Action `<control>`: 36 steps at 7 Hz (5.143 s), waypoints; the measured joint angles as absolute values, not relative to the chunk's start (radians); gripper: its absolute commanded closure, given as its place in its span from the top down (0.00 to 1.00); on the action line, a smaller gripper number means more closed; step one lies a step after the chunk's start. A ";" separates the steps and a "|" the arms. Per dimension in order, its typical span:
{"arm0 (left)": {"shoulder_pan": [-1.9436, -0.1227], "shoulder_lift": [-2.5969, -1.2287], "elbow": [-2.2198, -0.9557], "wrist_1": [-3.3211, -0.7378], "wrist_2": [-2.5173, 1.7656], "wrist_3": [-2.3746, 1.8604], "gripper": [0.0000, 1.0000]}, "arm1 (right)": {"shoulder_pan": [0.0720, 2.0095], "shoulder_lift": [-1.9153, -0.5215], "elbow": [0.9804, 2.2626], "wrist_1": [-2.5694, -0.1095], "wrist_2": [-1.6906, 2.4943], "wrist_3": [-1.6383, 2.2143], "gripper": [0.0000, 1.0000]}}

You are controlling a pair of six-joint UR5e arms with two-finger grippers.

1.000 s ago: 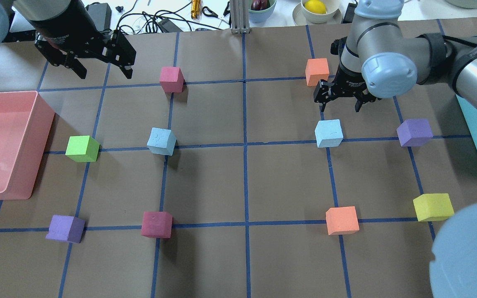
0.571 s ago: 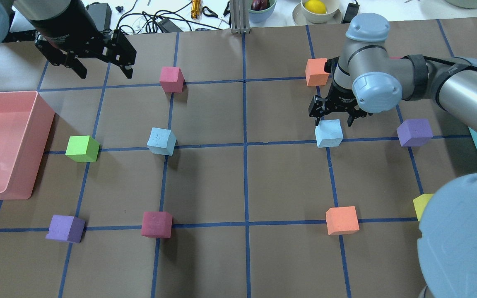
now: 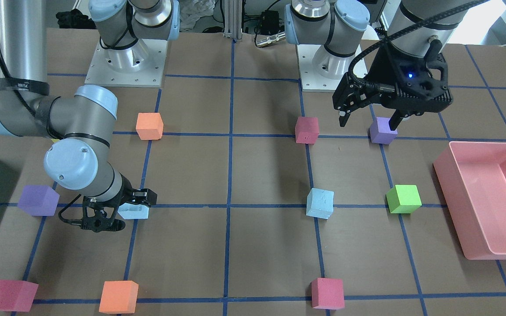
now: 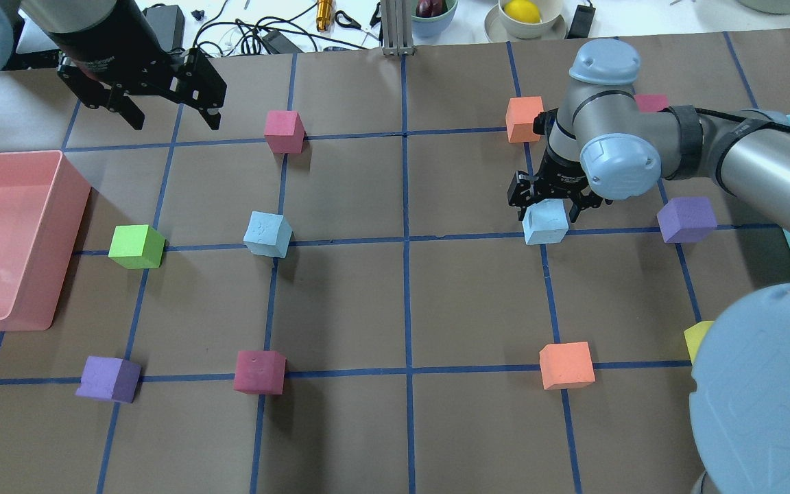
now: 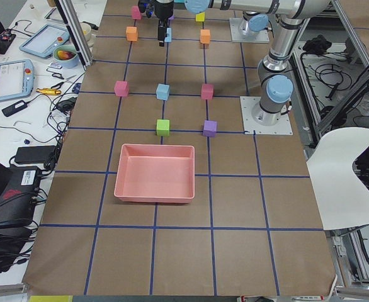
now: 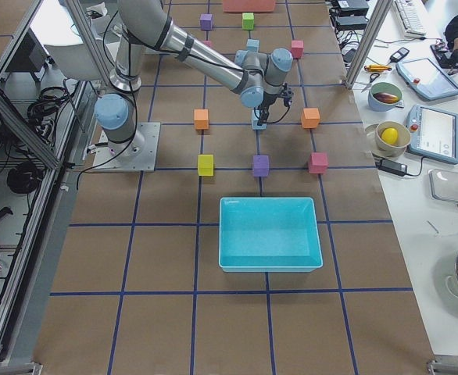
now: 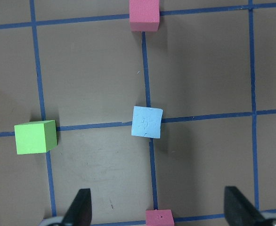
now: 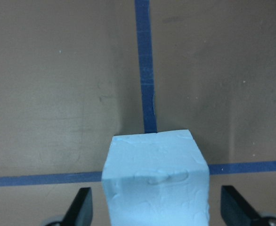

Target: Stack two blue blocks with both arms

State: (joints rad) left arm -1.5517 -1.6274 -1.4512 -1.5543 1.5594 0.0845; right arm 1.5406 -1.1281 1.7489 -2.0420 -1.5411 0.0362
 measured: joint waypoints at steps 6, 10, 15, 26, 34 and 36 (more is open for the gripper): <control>-1.553 -1.666 -1.488 -1.546 1.565 0.087 1.00 | 1.711 -1.264 1.762 -1.915 -1.431 0.308 0.00; -1.555 -1.757 -1.651 -1.331 1.563 0.089 1.00 | 1.927 -1.296 1.895 -1.965 -1.389 0.451 0.00; -1.554 -1.816 -1.765 -1.132 1.564 0.090 1.00 | 1.991 -1.283 1.981 -2.149 -1.390 0.468 0.07; -1.561 -1.945 -1.875 -0.899 1.568 0.141 1.00 | 1.901 -1.374 1.813 -1.976 -1.463 0.403 1.00; -1.631 -1.953 -1.835 -0.925 1.565 0.035 0.00 | 1.618 -1.573 1.613 -1.628 -1.665 0.049 1.00; -1.776 -1.899 -1.759 -1.065 1.566 -0.126 0.00 | 1.614 -1.584 1.612 -1.574 -1.670 0.039 1.00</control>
State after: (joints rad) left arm -1.7765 -1.8990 -1.7589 -1.0654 1.5660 -0.1262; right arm 1.6144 -1.5845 1.6116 -1.5736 -1.6698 0.0394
